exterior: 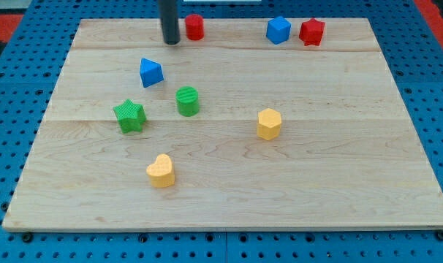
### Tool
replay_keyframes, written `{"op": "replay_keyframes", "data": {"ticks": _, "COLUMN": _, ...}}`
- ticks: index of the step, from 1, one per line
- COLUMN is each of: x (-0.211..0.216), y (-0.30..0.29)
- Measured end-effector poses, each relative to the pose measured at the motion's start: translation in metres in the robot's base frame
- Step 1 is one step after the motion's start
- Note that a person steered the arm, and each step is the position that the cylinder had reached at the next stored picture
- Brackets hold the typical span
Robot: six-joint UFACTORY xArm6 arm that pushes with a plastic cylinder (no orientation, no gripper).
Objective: Push the blue triangle towards the center
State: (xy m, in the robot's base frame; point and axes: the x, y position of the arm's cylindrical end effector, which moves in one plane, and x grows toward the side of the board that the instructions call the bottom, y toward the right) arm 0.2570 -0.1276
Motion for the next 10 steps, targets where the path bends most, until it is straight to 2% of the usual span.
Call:
{"op": "replay_keyframes", "data": {"ticks": 1, "x": -0.029, "y": -0.027}}
{"op": "replay_keyframes", "data": {"ticks": 2, "x": -0.06, "y": 0.066}}
{"op": "replay_keyframes", "data": {"ticks": 3, "x": -0.05, "y": 0.164}}
{"op": "replay_keyframes", "data": {"ticks": 4, "x": -0.027, "y": 0.071}}
{"op": "replay_keyframes", "data": {"ticks": 5, "x": 0.021, "y": -0.05}}
{"op": "replay_keyframes", "data": {"ticks": 6, "x": 0.073, "y": -0.059}}
{"op": "replay_keyframes", "data": {"ticks": 7, "x": 0.08, "y": 0.025}}
{"op": "replay_keyframes", "data": {"ticks": 8, "x": 0.078, "y": 0.083}}
{"op": "replay_keyframes", "data": {"ticks": 10, "x": 0.123, "y": 0.105}}
